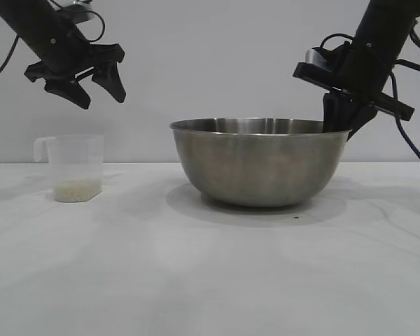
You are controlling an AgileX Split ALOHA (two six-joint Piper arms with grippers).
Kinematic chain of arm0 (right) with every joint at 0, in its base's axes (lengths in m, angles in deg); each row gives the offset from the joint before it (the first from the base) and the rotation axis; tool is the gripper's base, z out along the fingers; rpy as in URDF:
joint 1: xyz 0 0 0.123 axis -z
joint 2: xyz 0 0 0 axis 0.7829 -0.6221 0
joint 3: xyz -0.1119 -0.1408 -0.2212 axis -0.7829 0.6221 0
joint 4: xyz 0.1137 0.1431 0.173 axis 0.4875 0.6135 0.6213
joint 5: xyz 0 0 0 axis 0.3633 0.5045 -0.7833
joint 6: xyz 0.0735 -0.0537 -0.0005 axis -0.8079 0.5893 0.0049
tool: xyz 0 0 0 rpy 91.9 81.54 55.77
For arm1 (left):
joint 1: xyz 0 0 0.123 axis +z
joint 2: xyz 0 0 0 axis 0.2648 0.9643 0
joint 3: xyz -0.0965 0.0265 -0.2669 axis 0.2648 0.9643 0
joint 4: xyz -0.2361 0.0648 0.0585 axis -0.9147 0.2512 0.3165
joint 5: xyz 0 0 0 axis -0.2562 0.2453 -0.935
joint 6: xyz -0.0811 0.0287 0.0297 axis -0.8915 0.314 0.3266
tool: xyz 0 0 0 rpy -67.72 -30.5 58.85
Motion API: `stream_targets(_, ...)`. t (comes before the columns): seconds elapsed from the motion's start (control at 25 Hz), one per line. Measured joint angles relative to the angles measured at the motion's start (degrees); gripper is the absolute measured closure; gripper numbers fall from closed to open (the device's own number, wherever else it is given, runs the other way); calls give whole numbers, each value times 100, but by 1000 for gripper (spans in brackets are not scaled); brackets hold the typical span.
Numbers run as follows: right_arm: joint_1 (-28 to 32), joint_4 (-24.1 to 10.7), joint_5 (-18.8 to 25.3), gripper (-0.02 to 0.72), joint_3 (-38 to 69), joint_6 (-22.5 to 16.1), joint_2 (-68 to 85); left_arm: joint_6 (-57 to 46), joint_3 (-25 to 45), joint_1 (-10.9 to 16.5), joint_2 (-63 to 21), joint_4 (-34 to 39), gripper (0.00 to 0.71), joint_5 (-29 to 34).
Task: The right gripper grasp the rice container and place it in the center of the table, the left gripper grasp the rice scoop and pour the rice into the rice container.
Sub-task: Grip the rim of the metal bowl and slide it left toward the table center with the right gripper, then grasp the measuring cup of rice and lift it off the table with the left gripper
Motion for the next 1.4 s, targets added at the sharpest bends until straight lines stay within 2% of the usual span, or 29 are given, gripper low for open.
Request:
stream_targets(0.12, 0, 85, 10, 703, 0, 0, -39, 0, 0, 0, 0, 0, 252, 22)
stream_targets(0.16, 0, 126, 10, 640, 0, 0, -39, 0, 0, 0, 0, 0, 252, 22)
stream_targets(0.2, 0, 138, 10, 640, 0, 0, -39, 0, 0, 0, 0, 0, 252, 36)
stream_targets(0.28, 0, 152, 21, 538, 0, 0, -39, 0, 0, 0, 0, 0, 252, 62)
stream_targets(0.4, 0, 152, 21, 344, 0, 0, -39, 0, 0, 0, 0, 0, 252, 62)
stream_targets(0.48, 0, 152, 21, 246, 0, 0, -39, 0, 0, 0, 0, 0, 252, 69)
stream_targets(0.56, 0, 152, 21, 188, 0, 49, -39, 0, 0, 0, 0, 0, 252, 69)
stream_targets(0.72, 20, 152, 21, 204, -10, 87, -39, 0, 0, 0, 0, 0, 252, 69)
stream_targets(0.76, 55, 152, 21, 163, -23, 87, -39, 0, 0, 0, 0, 0, 252, 69)
stream_targets(1.0, 404, 152, 21, 178, -198, 116, 215, 0, 0, 0, 0, 0, 252, 69)
stream_targets(1.24, 515, 167, -12, 178, -231, 344, 930, 0, 0, 0, 0, -39, 252, 69)
stream_targets(1.32, 515, 232, -144, 178, -105, 407, 1124, 0, 0, 0, 0, -42, 252, 69)
stream_targets(1.4, 515, 255, -527, 178, 247, 418, 1384, 0, 0, 0, 0, -64, 252, 69)
